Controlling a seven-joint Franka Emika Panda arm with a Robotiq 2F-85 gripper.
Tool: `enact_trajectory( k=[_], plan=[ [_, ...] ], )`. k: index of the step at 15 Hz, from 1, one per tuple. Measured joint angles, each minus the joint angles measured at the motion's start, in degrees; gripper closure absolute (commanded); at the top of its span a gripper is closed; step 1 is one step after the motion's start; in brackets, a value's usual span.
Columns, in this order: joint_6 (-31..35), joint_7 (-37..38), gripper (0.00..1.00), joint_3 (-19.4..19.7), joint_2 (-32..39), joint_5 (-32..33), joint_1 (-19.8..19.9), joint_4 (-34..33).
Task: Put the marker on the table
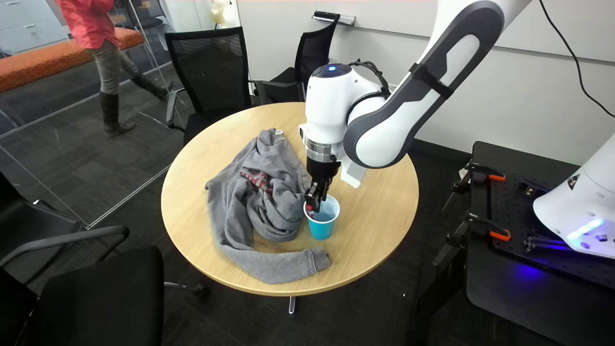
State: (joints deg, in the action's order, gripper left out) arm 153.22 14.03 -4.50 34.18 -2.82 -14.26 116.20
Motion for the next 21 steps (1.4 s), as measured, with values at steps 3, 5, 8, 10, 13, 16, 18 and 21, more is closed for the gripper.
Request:
enact_trajectory(
  k=[3, 5, 8, 10, 13, 16, 18, 21],
  plan=[
    [0.0, 0.0, 0.57, 0.0, 1.9, 0.0, 0.2, -1.9],
    [-0.1, 0.0, 0.56, 0.0, 3.1, 0.0, 0.3, -3.3],
    [-0.2, 0.0, 0.83, 0.0, 4.7, 0.0, 0.3, -5.2],
    [-0.2, 0.0, 0.98, 0.0, 5.6, 0.0, 0.3, -6.2],
    [-0.3, 0.0, 0.95, 0.0, 6.3, 0.0, 0.2, -7.2],
    [-0.3, 0.0, 0.95, 0.1, 6.3, 0.0, -0.1, -7.2],
    [-0.4, 0.2, 0.95, 0.2, 6.1, 0.0, -0.6, -7.0],
    [-0.4, 2.3, 0.95, 1.1, 5.0, 0.1, -2.2, -5.7]
  ],
)
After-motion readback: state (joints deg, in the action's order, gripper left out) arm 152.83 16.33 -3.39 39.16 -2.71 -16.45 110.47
